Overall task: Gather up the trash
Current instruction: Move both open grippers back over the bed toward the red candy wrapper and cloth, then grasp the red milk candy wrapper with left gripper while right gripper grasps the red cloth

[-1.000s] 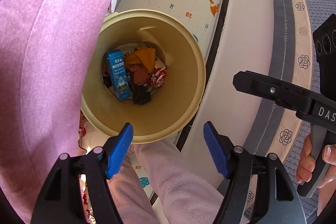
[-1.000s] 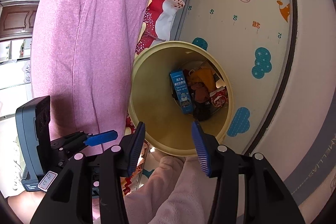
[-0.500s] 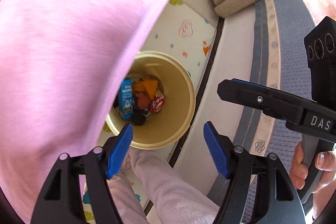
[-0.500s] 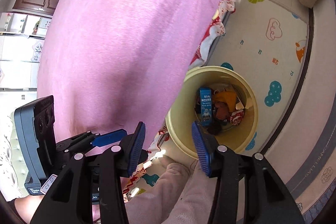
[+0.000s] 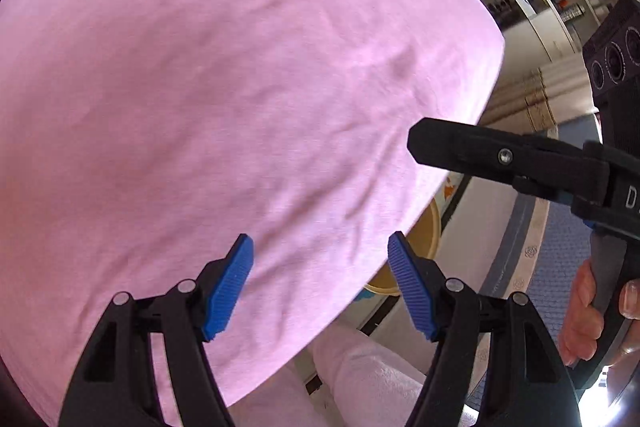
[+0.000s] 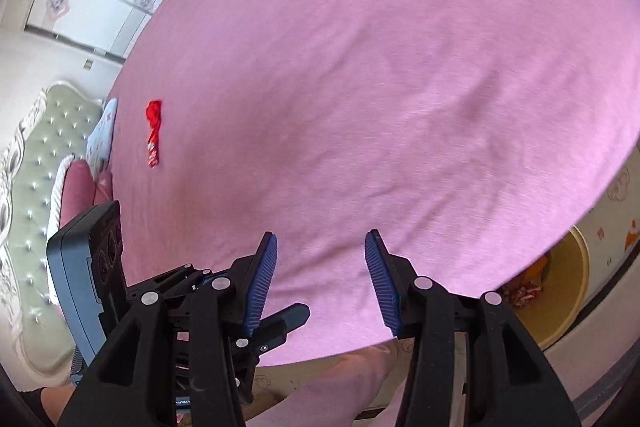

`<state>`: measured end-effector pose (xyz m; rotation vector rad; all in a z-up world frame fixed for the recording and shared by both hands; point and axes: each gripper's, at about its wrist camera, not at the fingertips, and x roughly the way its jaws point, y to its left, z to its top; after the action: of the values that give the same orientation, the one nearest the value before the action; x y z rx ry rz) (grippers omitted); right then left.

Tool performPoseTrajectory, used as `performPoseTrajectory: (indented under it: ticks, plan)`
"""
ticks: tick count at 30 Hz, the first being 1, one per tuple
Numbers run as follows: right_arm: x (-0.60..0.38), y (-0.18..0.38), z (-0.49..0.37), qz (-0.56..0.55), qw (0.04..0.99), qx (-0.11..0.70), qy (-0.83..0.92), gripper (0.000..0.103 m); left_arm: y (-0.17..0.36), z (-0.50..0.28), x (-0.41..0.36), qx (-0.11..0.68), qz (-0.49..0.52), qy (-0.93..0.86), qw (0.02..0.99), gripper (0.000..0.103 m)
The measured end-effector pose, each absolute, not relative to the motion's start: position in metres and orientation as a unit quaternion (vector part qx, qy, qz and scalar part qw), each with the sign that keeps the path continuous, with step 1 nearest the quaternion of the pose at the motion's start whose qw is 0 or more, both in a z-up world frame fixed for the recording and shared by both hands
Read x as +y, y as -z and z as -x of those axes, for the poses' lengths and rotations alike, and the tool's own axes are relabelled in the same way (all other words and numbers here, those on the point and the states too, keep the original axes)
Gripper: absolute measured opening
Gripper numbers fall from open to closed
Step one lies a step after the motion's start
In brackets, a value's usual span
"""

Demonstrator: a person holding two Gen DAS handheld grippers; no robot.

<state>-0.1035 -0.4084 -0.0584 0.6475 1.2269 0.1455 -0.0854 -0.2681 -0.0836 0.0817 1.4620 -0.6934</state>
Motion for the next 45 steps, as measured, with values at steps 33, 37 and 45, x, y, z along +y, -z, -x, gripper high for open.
performPoseTrajectory:
  ticks: [33, 37, 45]
  plan:
    - [-0.119, 0.078, -0.199, -0.13, 0.742, 0.597, -0.276, 0.046, 0.094, -0.153, 0.068, 0.586, 0.145, 0.014, 0.797, 0.07]
    - [-0.105, 0.085, -0.221, -0.126, 0.738, 0.599, -0.286, 0.046, 0.109, -0.176, 0.082, 0.593, 0.147, -0.004, 0.792, 0.07]
    - [-0.094, 0.105, -0.256, -0.137, 0.734, 0.602, -0.283, 0.046, 0.147, -0.219, 0.094, 0.609, 0.147, -0.013, 0.779, 0.056]
